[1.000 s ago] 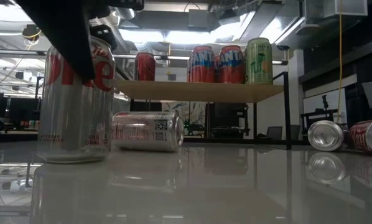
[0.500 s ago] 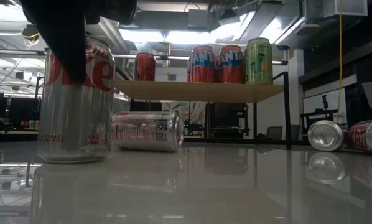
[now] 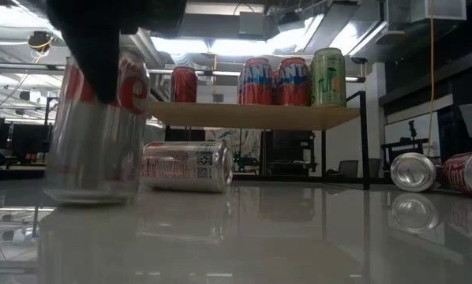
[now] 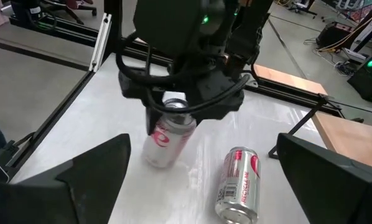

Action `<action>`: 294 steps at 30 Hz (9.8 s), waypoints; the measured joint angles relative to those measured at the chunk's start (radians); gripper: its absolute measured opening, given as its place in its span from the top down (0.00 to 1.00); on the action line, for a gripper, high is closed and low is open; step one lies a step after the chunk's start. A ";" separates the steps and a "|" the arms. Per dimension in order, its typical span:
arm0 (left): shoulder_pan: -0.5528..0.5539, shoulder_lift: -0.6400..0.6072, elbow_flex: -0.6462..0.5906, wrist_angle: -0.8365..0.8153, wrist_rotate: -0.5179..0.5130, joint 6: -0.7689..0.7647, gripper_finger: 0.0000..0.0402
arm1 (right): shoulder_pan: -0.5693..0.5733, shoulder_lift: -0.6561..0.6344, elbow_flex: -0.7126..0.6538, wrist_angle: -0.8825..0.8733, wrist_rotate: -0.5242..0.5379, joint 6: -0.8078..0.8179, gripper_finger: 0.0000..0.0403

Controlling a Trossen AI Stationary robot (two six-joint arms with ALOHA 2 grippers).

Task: Place canned beverage on shelf
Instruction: Put the red white soda can on the shelf, then adjust the red black soda can on the shelf

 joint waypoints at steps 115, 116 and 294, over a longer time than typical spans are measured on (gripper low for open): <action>0.862 0.009 0.695 -0.328 0.028 1.299 0.16 | -0.059 0.000 0.000 -0.003 -0.064 0.034 0.03; 0.854 0.000 0.695 -0.322 0.027 1.298 0.16 | -0.059 0.000 0.000 -0.004 -0.064 0.034 0.03; 1.459 -0.064 0.355 -0.160 0.588 1.048 1.00 | -0.059 0.000 0.000 -0.024 -0.108 0.034 0.03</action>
